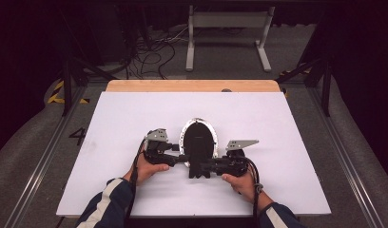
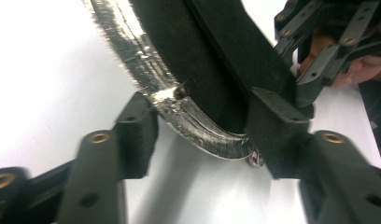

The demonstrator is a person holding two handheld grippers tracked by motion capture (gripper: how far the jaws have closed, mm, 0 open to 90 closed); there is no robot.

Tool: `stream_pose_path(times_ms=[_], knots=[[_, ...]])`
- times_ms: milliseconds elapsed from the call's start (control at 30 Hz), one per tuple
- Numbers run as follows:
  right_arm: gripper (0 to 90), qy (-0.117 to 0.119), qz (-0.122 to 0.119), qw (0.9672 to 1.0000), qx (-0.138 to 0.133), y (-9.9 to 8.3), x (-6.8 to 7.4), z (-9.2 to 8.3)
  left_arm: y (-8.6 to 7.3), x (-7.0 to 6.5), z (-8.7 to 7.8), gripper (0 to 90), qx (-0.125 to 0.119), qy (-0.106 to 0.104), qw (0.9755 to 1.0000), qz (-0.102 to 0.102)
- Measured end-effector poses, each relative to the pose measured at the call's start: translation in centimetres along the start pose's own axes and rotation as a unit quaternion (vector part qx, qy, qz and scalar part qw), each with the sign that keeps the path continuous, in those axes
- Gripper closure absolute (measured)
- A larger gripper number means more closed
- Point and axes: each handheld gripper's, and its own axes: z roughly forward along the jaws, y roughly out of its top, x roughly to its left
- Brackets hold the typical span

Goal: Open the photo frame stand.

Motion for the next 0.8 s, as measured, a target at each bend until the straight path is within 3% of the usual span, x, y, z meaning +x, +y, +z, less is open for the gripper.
stream_pose_path(times_ms=[100, 333, 467, 600, 667, 800], knots=[[70.6, -0.005, 0.004, 1.0, 0.002, 0.0, -0.1, 0.0, 0.1, -0.2, -0.1, 59.6, -0.003, 0.005, 1.0, 0.007], [72.4, -0.02, 0.007, 0.9998, 0.0, 0.0, -0.3, -0.4, 0.7, -0.8, 0.2, 64.3, -0.01, 0.02, 0.9994, 0.027], [72.9, -0.025, 0.006, 0.9997, -0.005, 0.4, -0.2, -0.8, 1.1, -1.1, 0.3, 65.7, -0.015, 0.04, 0.9981, 0.043], [74.4, -0.026, 0.017, 0.9995, -0.012, 0.9, -0.2, -1.2, 1.6, -1.6, 0.4, 66.3, -0.014, 0.07, 0.9946, 0.075], [74.3, -0.035, 0.007, 0.9993, -0.012, 1.2, 0.2, -1.4, 1.8, -1.9, 0.3, 68.9, -0.018, 0.09, 0.9913, 0.094], [74.8, -0.043, 0.001, 0.999, -0.012, 1.4, 0.3, -1.3, 1.9, -2.0, 0.3, 72.4, -0.024, 0.117, 0.9868, 0.109]])
